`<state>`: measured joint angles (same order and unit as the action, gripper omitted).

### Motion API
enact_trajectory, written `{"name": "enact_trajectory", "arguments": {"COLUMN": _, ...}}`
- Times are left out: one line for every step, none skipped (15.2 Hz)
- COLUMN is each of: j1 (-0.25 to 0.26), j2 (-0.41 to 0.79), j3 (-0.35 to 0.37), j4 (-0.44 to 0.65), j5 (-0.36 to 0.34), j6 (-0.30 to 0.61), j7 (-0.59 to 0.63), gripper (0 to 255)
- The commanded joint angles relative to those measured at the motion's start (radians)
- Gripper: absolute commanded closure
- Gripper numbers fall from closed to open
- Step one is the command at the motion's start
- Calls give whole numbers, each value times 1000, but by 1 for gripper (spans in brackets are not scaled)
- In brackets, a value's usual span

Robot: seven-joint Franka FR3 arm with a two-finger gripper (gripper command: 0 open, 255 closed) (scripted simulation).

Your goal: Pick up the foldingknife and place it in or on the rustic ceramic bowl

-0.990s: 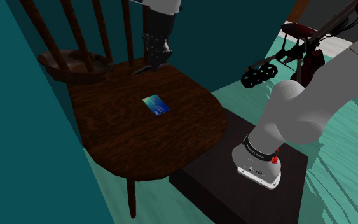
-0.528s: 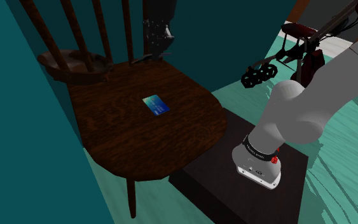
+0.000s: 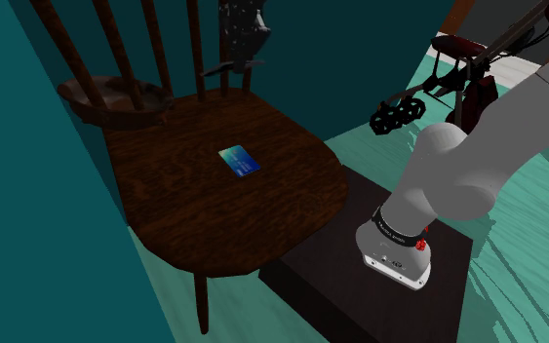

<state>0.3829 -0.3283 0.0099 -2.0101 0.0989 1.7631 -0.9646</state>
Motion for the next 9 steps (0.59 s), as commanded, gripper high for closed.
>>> {"name": "enact_trajectory", "arguments": {"j1": 0, "j2": 5, "j3": -1, "j4": 30, "j5": -1, "j6": -25, "j7": 1, "gripper": 255}}
{"name": "enact_trajectory", "arguments": {"j1": 0, "j2": 7, "j3": -1, "j4": 45, "j5": -1, "j6": -38, "j7": 2, "gripper": 255}}
{"name": "enact_trajectory", "arguments": {"j1": 0, "j2": 9, "j3": -1, "j4": 61, "j5": -1, "j6": -52, "j7": 3, "gripper": 255}}
{"name": "enact_trajectory", "arguments": {"j1": -1, "j2": 12, "j3": -2, "j4": 77, "j5": -1, "j6": -65, "j7": 4, "gripper": 255}}
{"name": "enact_trajectory", "arguments": {"j1": -1, "j2": 13, "j3": -2, "j4": 86, "j5": -2, "j6": -73, "j7": 5, "gripper": 255}}
{"name": "enact_trajectory", "arguments": {"j1": 3, "j2": 50, "j3": 5, "j4": 121, "j5": -1, "j6": -71, "j7": 16, "gripper": 255}}
{"name": "enact_trajectory", "arguments": {"j1": 7, "j2": 87, "j3": 12, "j4": 158, "j5": -1, "j6": -70, "j7": 26, "gripper": 255}}
{"name": "enact_trajectory", "arguments": {"j1": 11, "j2": 124, "j3": 19, "j4": 197, "j5": -1, "j6": -70, "j7": 37, "gripper": 255}}
{"name": "enact_trajectory", "arguments": {"j1": 15, "j2": 162, "j3": 26, "j4": 237, "j5": -2, "j6": -72, "j7": 48, "gripper": 255}}
